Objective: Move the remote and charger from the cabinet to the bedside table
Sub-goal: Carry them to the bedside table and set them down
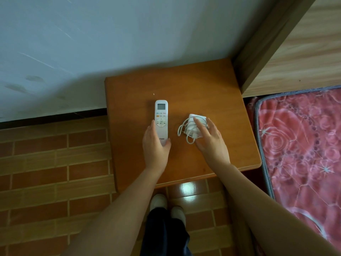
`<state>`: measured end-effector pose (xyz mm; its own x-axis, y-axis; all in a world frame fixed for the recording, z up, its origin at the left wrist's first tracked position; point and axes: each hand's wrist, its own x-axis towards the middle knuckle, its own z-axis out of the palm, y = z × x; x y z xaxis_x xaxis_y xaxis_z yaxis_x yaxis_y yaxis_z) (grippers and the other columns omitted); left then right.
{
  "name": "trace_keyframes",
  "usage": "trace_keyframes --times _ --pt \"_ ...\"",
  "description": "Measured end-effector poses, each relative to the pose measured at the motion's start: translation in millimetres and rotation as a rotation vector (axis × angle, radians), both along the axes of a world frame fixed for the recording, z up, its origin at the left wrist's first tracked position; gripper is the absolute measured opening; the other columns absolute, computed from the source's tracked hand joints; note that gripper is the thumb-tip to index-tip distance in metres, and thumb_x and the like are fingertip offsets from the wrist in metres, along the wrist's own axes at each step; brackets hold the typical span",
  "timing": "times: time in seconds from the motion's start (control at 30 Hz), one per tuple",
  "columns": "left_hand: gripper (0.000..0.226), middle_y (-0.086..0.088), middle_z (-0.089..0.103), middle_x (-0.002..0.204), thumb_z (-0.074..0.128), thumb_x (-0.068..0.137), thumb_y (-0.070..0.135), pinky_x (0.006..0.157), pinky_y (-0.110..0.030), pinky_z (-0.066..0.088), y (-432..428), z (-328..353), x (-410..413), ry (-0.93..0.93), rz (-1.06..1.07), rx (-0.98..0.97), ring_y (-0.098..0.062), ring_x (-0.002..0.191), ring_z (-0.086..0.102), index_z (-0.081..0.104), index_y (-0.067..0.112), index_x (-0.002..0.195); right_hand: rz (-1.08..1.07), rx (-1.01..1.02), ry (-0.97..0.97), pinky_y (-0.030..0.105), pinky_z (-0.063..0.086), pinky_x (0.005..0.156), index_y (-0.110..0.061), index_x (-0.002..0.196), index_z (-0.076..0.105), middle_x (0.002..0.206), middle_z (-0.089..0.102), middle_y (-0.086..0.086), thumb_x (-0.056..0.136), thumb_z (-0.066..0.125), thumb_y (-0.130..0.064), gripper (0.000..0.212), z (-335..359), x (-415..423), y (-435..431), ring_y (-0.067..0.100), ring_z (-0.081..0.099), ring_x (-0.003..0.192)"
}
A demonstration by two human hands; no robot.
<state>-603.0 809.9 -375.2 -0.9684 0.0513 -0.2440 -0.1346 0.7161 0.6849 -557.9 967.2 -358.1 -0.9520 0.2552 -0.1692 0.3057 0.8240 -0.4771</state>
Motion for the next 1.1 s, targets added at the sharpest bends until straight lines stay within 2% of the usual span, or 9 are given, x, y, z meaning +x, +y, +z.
trace_keyframes --times 0.1,0.23,0.43,0.57,0.67,0.77,0.87,1.03,1.1 --pt "0.076 -0.012 0.04 0.14 0.068 0.08 0.016 0.103 -0.044 0.042 -1 -2 -1 0.005 -0.003 0.01 -0.026 0.13 0.034 0.022 0.014 0.14 -0.017 -0.039 0.035 0.046 0.051 0.082 -0.03 0.133 0.039 0.147 0.031 0.018 0.084 0.061 -0.013 0.056 -5 -4 4 0.036 0.042 0.125" --pt "0.075 -0.011 0.039 0.141 0.068 0.08 0.016 0.104 -0.046 0.04 -1 -5 -2 0.006 0.006 0.021 -0.025 0.132 0.032 0.022 0.015 0.14 -0.037 -0.062 0.07 0.044 0.049 0.089 -0.028 0.132 0.043 0.149 0.028 0.016 0.084 0.06 -0.007 0.054 -10 -17 6 0.035 0.039 0.128" --pt "0.075 -0.009 0.038 0.142 0.066 0.081 0.02 0.102 -0.039 0.04 0 1 -3 -0.008 -0.007 0.03 -0.024 0.131 0.032 0.021 0.015 0.141 -0.021 -0.047 0.038 0.044 0.046 0.094 -0.028 0.136 0.036 0.151 0.024 0.013 0.086 0.057 -0.01 0.057 -8 -30 11 0.032 0.035 0.132" --pt "0.074 -0.008 0.039 0.142 0.066 0.081 0.022 0.105 -0.045 0.04 -5 7 -5 -0.005 -0.047 0.013 -0.024 0.131 0.033 0.022 0.016 0.14 -0.031 -0.036 -0.003 0.042 0.042 0.098 -0.028 0.14 0.027 0.153 0.022 0.01 0.087 0.057 -0.015 0.063 1 -28 11 0.029 0.03 0.135" --pt "0.07 -0.008 0.041 0.14 0.066 0.081 0.021 0.102 -0.045 0.042 -12 22 -6 -0.011 -0.06 0.017 -0.024 0.129 0.036 0.027 0.016 0.138 -0.043 -0.029 -0.046 0.042 0.04 0.1 -0.025 0.141 0.024 0.153 0.02 0.009 0.087 0.056 -0.01 0.065 16 -22 8 0.03 0.026 0.137" --pt "0.065 -0.008 0.041 0.142 0.064 0.083 0.022 0.103 -0.043 0.039 -18 51 -12 -0.015 -0.065 0.009 -0.025 0.131 0.035 0.03 0.015 0.138 -0.074 -0.029 -0.059 0.041 0.036 0.103 -0.021 0.14 0.028 0.15 0.026 0.01 0.087 0.055 -0.008 0.061 44 -19 4 0.03 0.025 0.136" --pt "0.058 -0.009 0.041 0.143 0.062 0.084 0.022 0.108 -0.044 0.036 -25 89 -21 0.026 -0.082 0.024 -0.025 0.132 0.034 0.035 0.015 0.136 -0.104 -0.037 -0.017 0.04 0.033 0.106 -0.018 0.137 0.031 0.147 0.032 0.011 0.087 0.057 -0.015 0.057 84 -17 0 0.028 0.028 0.134" --pt "0.048 -0.007 0.049 0.136 0.061 0.085 0.023 0.102 -0.032 0.033 -35 179 -29 0.197 -0.181 0.018 -0.023 0.128 0.04 0.045 0.014 0.129 -0.087 -0.024 0.144 0.038 0.03 0.107 -0.017 0.138 0.031 0.145 0.036 0.009 0.089 0.054 -0.024 0.054 176 -13 -5 0.025 0.03 0.134" --pt "0.046 -0.009 0.05 0.135 0.061 0.085 0.024 0.102 -0.034 0.034 -45 220 -28 0.275 -0.261 -0.046 -0.025 0.126 0.042 0.048 0.012 0.127 -0.072 -0.032 0.227 0.039 0.031 0.107 -0.015 0.137 0.032 0.144 0.038 0.009 0.09 0.052 -0.028 0.053 219 -7 -7 0.024 0.033 0.133"
